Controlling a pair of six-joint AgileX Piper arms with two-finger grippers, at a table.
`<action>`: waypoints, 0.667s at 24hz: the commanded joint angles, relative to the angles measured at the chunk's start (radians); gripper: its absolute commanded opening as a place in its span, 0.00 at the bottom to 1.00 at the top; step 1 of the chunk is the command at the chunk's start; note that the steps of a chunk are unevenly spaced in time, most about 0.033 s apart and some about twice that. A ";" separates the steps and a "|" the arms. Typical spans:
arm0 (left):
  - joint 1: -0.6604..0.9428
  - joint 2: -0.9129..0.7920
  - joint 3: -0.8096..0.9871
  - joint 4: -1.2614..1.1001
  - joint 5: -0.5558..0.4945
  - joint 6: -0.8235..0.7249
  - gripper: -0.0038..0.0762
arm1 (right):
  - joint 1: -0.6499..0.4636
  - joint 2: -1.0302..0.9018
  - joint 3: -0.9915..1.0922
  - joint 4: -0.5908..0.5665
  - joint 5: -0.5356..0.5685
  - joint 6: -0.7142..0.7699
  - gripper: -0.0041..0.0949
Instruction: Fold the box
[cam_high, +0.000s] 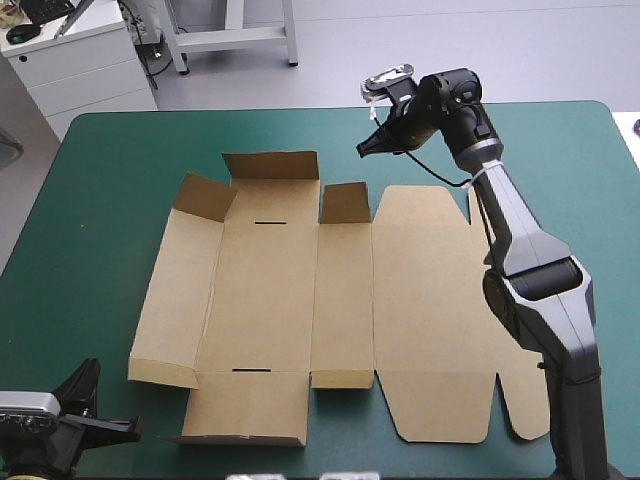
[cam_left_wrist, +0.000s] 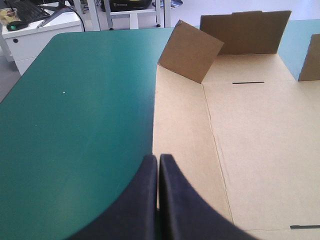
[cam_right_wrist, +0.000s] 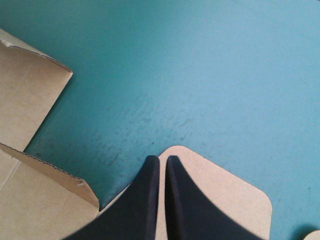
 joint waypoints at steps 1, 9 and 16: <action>0.002 -0.013 -0.025 0.004 -0.077 -0.004 0.04 | -0.009 -0.122 0.035 -0.012 0.009 0.057 0.04; 0.002 -0.013 -0.025 0.010 -0.077 -0.004 0.04 | -0.020 -0.374 0.533 -0.107 -0.077 0.058 0.04; 0.002 -0.013 -0.025 0.019 -0.078 -0.004 0.05 | -0.065 -0.671 0.939 -0.092 -0.326 0.109 0.04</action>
